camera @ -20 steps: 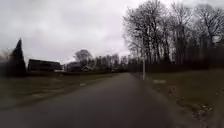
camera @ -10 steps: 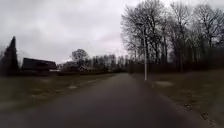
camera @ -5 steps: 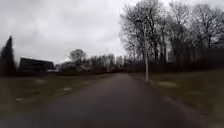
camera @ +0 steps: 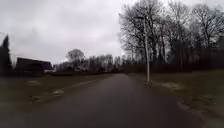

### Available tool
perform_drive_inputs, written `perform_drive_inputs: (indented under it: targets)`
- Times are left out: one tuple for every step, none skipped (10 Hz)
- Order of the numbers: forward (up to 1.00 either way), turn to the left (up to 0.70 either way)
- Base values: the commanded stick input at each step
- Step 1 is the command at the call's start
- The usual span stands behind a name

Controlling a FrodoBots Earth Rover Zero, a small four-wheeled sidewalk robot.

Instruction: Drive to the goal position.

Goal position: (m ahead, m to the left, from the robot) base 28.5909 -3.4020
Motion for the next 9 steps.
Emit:
perform_drive_inputs:
  targets:
    - [1.0,0.0]
    - [1.0,0.0]
    - [1.0,0.0]
    - [1.0,0.0]
    - [1.0,0.0]
    - [1.0,0.0]
    - [1.0,0.0]
    - [1.0,0.0]
    - [1.0,0.0]
